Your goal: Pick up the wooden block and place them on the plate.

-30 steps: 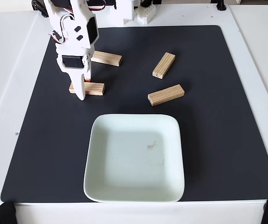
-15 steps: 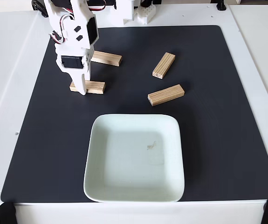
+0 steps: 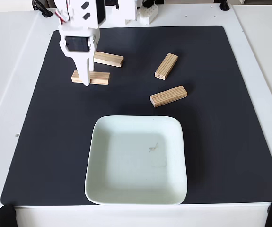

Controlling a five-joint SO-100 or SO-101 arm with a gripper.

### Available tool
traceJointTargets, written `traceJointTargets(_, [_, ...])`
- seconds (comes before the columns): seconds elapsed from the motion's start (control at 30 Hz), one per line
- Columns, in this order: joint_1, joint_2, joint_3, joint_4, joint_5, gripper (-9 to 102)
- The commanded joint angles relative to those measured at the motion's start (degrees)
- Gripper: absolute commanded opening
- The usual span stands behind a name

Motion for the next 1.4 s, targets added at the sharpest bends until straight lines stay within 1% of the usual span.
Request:
traceJointTargets(0.0, [-2.8, 16.4, 5.5, -0.6, -0.2, -1])
traceJointTargets(0.13, [-4.8, 31.4, 16.9, -0.9, -0.5, -1])
traceJointTargets(0.2, [-5.0, 38.0, 23.8, -3.8, -0.5, -1])
traceJointTargets(0.3, [-5.2, 45.9, 33.2, -13.9, -0.2, -1])
traceJointTargets(0.37, [-6.1, 48.6, 36.9, -20.8, 0.0, -1])
traceJointTargets(0.5, [-8.7, 45.8, 35.5, -28.7, 0.2, -1])
traceJointTargets(0.6, [-11.1, 38.0, 28.1, -30.7, 3.6, -1])
traceJointTargets(0.77, [-14.3, 18.6, 8.3, -30.2, 8.7, -1])
traceJointTargets(1.1, [-14.2, -21.6, -29.6, -30.8, 11.3, -1])
traceJointTargets(1.23, [-14.2, -34.3, -44.3, -30.3, 11.3, -1])
traceJointTargets(1.37, [-14.3, -43.7, -55.8, -30.2, 11.4, -1])
